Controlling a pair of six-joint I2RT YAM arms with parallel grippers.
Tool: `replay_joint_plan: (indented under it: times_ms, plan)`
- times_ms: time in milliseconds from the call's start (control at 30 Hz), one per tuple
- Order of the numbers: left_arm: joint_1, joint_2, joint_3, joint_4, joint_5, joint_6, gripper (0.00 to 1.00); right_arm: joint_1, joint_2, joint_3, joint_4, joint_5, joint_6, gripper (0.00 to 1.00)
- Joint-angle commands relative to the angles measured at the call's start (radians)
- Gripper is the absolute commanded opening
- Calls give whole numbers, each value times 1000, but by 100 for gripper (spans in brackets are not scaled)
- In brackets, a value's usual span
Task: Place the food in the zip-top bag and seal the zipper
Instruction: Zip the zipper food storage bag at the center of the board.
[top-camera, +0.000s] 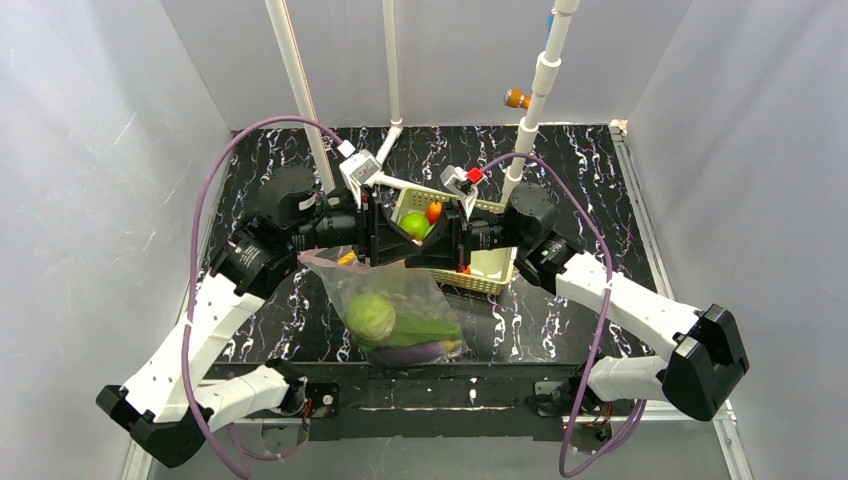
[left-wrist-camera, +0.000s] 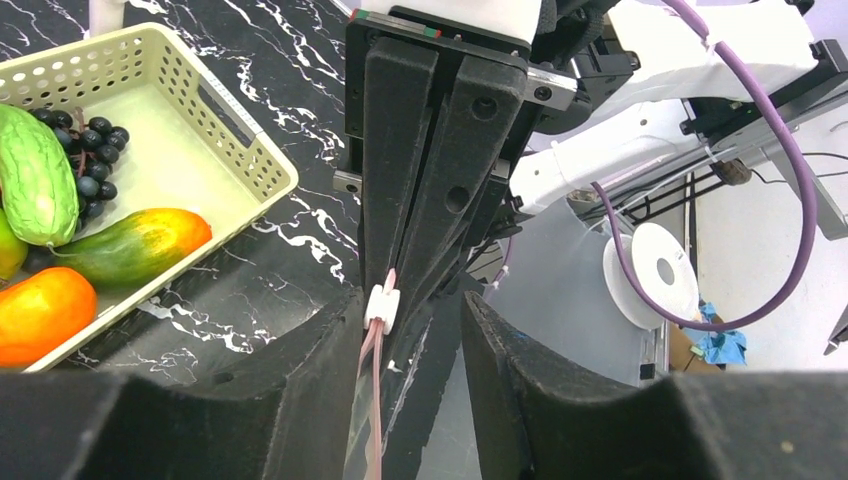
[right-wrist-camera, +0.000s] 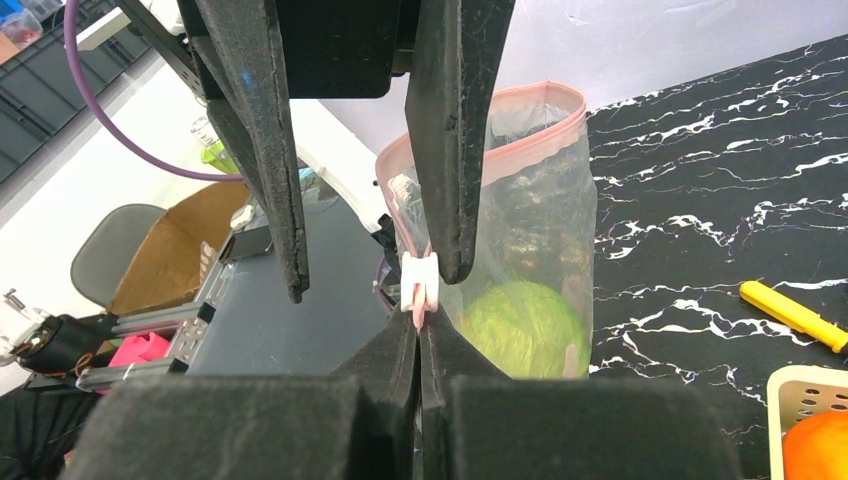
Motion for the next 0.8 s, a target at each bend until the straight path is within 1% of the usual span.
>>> replay_joint_plan:
  times_ms: [0, 67, 133, 200, 233, 267, 300, 333, 433, 533, 600, 667, 767]
  plan:
    - [4, 8, -6, 9, 55, -5, 40, -1, -14, 25, 63, -8, 11, 1]
    - [4, 10, -9, 9, 62, -5, 38, -1, -13, 25, 65, -8, 13, 1]
    - [4, 11, -10, 9, 69, -3, 28, -1, -15, 27, 70, -8, 17, 1]
    - [4, 9, -11, 9, 69, -2, 22, -1, -15, 29, 66, -8, 17, 1]
    - [4, 12, -10, 7, 73, 0, 21, -1, -15, 30, 66, -9, 15, 1]
    - [4, 12, -10, 5, 75, 3, 16, -1, -15, 30, 68, -8, 15, 1]
    - [4, 9, -10, 3, 76, 7, 7, 0, -14, 28, 72, -6, 17, 1]
    - [4, 4, -12, 3, 71, 8, 2, 0, -12, 28, 73, -3, 18, 1]
    - [5, -19, -21, 6, 31, 8, 0, 0, -5, 30, 72, 16, 27, 1]
    - [4, -26, -11, -29, -3, 27, 0, 0, -12, 17, 80, 78, 49, 1]
    - [4, -33, 13, -130, -88, 60, 0, 0, -23, -3, 97, 160, 91, 1]
    - [4, -54, 14, -180, -133, 87, 0, -1, -33, -33, 127, 227, 131, 1]
    - [4, -82, 17, -251, -196, 115, 0, -8, -50, -94, 218, 317, 208, 1]
